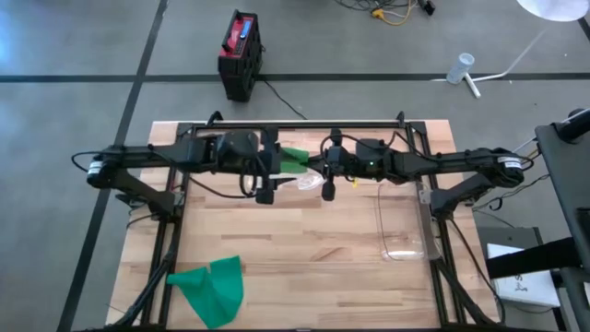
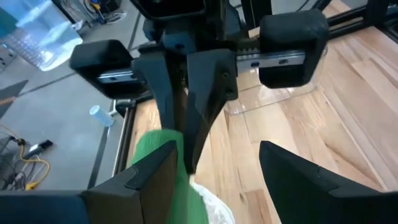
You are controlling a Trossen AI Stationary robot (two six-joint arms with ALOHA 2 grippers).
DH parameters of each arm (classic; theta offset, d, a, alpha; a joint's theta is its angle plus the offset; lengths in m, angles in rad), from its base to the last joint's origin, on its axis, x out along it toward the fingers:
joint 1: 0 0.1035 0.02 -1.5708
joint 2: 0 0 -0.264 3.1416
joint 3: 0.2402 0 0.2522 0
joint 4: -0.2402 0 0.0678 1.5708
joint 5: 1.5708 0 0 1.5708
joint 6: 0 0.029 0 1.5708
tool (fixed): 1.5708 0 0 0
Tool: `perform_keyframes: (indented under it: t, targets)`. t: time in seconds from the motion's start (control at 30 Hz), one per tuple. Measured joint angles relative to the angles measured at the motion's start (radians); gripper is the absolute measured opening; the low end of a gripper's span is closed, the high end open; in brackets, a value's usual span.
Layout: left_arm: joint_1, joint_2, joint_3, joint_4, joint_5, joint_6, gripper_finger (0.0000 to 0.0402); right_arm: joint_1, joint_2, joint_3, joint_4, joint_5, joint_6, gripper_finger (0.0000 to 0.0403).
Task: Roll bandage
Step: Roll the green bandage
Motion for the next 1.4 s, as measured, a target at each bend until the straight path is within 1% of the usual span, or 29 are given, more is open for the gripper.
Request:
perform_keyframes:
  t: [0.23,0.33,0.47,0.57,0.8,0.97,1.1,1.23,1.33,1.4]
  targets:
    - [0.0,0.042,0.0,0.027,0.0,0.004,0.0206,0.0,0.012,-0.001,-0.012,0.0,0.013,0.0003]
    - [0.0,0.026,0.0,0.055,0.0,0.025,0.0202,0.0,0.011,-0.001,-0.012,0.0,0.01,0.0003]
    - [-0.007,-0.032,0.0,0.102,0.001,0.03,0.0203,0.0,0.011,-0.001,-0.013,0.001,0.001,0.0003]
    - [-0.008,-0.073,-0.001,0.093,0.001,0.03,0.0209,0.0,0.011,-0.001,-0.021,0.002,0.0,0.0003]
    - [-0.007,-0.126,-0.019,-0.012,0.0,-0.021,0.0216,0.003,0.011,-0.001,-0.02,0.002,0.0,0.0003]
    - [-0.007,-0.139,-0.067,-0.01,-0.002,-0.034,0.0206,0.005,0.011,-0.001,-0.02,0.002,0.001,0.0003]
    - [-0.007,-0.139,-0.084,-0.007,-0.034,-0.041,0.0196,0.007,0.01,-0.001,-0.02,0.002,0.0,0.0003]
    - [-0.007,-0.151,-0.118,0.057,-0.022,-0.04,0.0191,0.009,0.006,-0.001,-0.021,0.002,0.0,0.0003]
    - [-0.007,-0.181,-0.174,0.157,0.012,-0.039,0.0189,0.015,-0.01,-0.001,-0.026,0.003,-0.01,0.0003]
    - [-0.005,-0.2,-0.221,0.232,0.016,-0.044,0.019,0.02,-0.021,-0.001,-0.031,0.003,-0.016,0.0003]
